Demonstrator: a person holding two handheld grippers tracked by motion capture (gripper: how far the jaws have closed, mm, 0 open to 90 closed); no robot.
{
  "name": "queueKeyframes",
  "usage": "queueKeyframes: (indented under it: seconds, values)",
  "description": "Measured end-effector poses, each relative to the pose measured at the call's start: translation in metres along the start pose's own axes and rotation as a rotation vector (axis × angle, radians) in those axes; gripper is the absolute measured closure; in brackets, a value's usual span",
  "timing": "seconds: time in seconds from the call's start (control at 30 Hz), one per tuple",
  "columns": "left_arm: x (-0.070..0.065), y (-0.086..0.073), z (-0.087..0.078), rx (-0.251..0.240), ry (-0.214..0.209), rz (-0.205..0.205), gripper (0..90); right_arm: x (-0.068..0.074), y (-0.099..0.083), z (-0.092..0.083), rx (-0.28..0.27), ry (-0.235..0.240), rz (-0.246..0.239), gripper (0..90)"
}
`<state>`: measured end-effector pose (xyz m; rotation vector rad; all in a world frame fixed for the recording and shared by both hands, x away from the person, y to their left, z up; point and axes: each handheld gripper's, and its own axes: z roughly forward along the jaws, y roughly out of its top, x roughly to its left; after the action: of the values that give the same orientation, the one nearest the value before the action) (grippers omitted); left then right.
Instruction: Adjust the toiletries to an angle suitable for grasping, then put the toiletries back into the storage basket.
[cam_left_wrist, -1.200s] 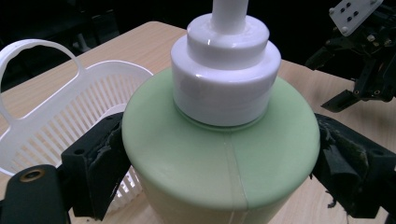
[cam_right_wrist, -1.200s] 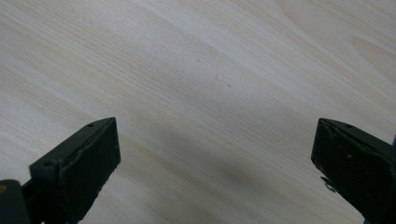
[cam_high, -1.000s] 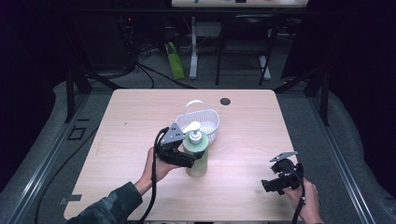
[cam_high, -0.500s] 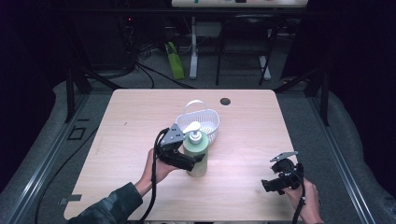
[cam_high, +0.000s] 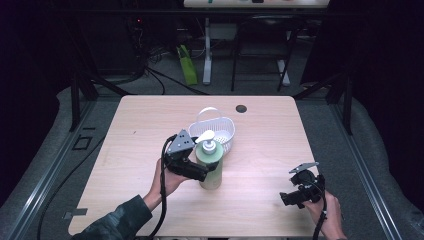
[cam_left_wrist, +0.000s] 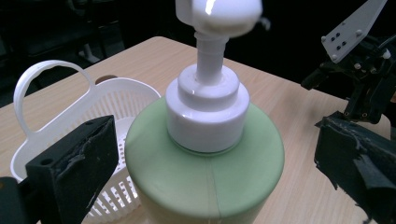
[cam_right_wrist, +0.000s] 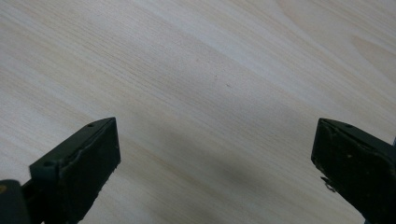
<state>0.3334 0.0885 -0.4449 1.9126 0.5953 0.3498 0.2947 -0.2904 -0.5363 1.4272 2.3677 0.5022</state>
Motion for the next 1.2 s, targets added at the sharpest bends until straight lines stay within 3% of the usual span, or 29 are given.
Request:
queueKeyframes:
  seconds: [0.47,0.63,0.93,1.13,1.2]
  values:
    - [-0.001,0.009,0.002,-0.03,0.034,-0.022,0.0,0.001,0.001,-0.001,-0.003,-0.004,-0.007,0.7]
    - [-0.004,0.013,0.005,-0.069,0.051,-0.05,0.0,0.0,0.001,-0.003,-0.012,-0.008,-0.003,0.7]
    - [-0.004,0.016,0.003,-0.096,0.071,-0.051,0.4,0.0,0.0,-0.002,-0.011,-0.004,0.004,0.7]
    - [-0.005,0.019,-0.002,-0.147,0.07,-0.046,18.2,0.001,0.001,-0.002,-0.01,-0.005,-0.001,0.7]
    - [-0.005,0.019,-0.003,-0.151,0.068,-0.045,30.7,0.001,0.001,-0.002,-0.009,-0.004,0.0,0.6]
